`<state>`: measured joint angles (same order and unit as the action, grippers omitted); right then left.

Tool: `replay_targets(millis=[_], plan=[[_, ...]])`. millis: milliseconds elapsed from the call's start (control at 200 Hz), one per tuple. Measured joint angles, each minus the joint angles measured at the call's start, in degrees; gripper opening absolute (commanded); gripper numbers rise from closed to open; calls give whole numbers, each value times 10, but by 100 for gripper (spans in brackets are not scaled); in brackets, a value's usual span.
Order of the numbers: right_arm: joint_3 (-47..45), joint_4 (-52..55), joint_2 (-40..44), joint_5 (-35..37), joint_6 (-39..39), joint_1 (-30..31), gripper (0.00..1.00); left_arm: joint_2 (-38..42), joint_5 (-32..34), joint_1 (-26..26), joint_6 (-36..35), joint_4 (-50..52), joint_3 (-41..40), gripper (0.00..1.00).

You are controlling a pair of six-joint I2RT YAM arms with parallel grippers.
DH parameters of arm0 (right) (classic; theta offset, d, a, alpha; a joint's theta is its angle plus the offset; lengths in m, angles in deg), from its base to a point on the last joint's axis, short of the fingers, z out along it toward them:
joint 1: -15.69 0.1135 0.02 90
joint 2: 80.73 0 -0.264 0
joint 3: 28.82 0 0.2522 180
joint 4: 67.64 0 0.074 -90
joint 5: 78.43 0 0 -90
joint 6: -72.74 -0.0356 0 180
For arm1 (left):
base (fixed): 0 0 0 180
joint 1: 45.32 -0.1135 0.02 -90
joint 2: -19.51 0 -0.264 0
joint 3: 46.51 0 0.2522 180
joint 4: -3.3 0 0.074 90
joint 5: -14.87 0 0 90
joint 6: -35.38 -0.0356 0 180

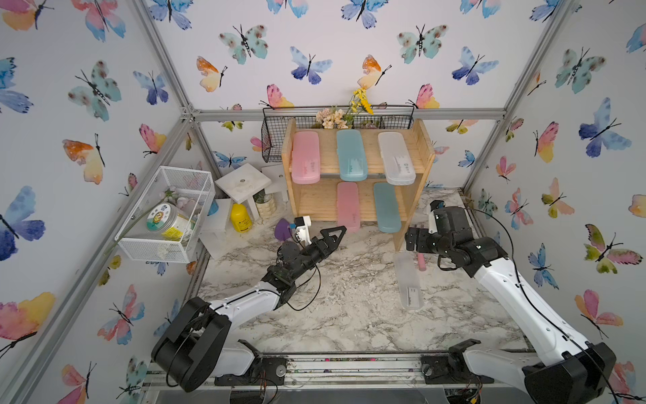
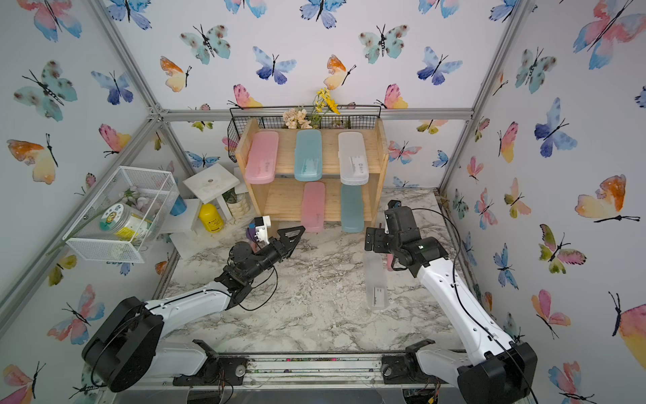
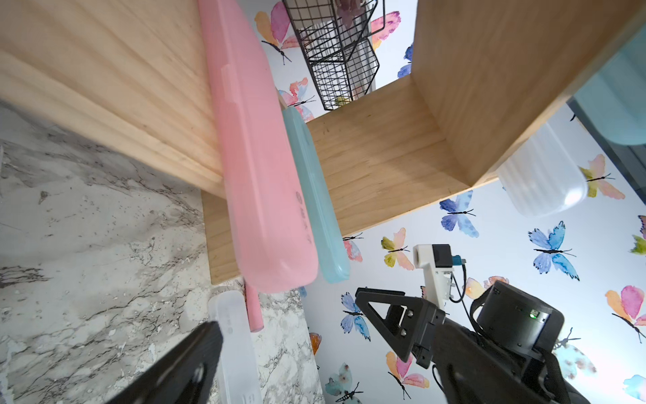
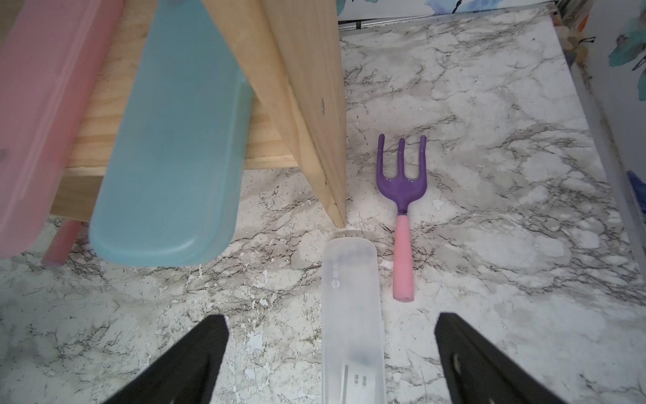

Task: Remove the pencil cases from the shelf
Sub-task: Pick up the pencil case from the shelf.

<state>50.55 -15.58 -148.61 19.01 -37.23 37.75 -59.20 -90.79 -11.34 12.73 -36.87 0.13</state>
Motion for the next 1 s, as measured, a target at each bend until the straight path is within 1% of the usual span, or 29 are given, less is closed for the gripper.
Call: replay_targets(millis=[215,295,365,476,596,656,706,831,886,1001], plan=[[5,1,-6,0,0,0,99,-69,-20,-12,38,-48,22,100],[7,1,-8,0,1,0,99,-91,-26,-13,51,-68,40,96],[7,1,-10,-1,1,0,99,-111,-28,-14,65,-93,53,89],[7,1,-16,-2,1,0,99,-148,-39,-16,88,-130,70,76],[8,1,-22,-2,1,0,99,-171,-49,-16,103,-146,78,63],[11,1,-24,-2,1,0,99,-174,-51,-16,105,-148,78,54],[14,1,-25,-2,1,0,99,-174,-51,-16,109,-150,78,44],[17,0,-25,-3,1,0,99,-174,-52,-16,108,-148,77,24],[17,0,-25,-4,1,0,99,-173,-52,-16,103,-141,76,19],[17,1,-25,-6,2,0,99,-169,-52,-16,98,-130,70,17]])
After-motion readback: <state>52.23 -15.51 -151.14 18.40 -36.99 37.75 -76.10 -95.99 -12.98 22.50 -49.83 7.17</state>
